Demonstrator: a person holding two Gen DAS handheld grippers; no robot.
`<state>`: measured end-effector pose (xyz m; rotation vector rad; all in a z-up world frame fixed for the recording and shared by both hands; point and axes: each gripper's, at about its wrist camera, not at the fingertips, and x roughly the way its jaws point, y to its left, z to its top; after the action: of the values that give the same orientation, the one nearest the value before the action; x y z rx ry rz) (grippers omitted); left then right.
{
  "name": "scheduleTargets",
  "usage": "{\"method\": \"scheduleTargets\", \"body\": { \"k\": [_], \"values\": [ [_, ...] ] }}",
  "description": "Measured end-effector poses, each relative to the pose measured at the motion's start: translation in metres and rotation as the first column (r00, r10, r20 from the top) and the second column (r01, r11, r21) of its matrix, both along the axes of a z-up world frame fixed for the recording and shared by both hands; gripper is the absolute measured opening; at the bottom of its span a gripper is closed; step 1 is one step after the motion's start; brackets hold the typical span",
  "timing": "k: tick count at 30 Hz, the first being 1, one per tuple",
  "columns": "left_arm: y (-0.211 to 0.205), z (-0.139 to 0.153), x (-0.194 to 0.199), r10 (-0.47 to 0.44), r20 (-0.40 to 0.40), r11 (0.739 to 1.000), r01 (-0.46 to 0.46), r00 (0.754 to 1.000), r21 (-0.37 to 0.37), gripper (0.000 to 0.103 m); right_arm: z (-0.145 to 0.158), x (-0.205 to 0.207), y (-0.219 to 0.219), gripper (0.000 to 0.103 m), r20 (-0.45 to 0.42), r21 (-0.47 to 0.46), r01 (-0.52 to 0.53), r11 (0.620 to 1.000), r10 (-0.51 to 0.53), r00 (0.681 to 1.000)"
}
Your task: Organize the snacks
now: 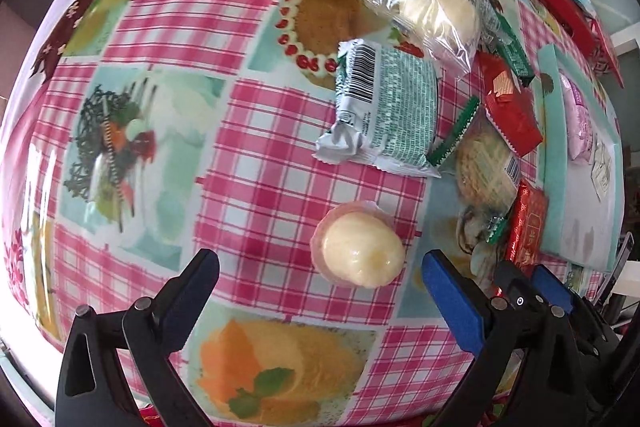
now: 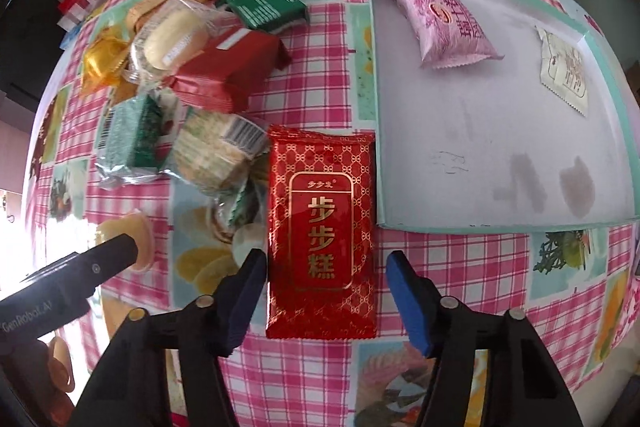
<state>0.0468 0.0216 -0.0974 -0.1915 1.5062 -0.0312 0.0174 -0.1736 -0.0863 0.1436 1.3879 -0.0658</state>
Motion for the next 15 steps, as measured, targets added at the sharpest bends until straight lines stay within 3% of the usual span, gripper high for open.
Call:
{"method": "scheduleTargets", "body": {
  "k": [4,11,15],
  "values": [
    [-0.006,-0.010,0.009,-0.015,0.004,1.000,0.015,1.000,0.012,0.095,-0.007,0.001,-0.003,0.059,0.010,-0.019,-0.015,1.000,0.015,1.000],
    [-0.030,-0.009,0.020,-0.089,0.038,0.992,0.085,0.995,0.091,0.067,-0.007,0.004,0.005,0.054,0.015,-0.058,-0.020,0.998,0.021,1.000],
    [-0.048,-0.010,0.021,-0.136,0.043,0.984,0.130,0.990,0.122,0.057,-0.008,0.007,0.007,0.053,0.016,-0.064,-0.021,0.998,0.022,1.000]
  ]
}}
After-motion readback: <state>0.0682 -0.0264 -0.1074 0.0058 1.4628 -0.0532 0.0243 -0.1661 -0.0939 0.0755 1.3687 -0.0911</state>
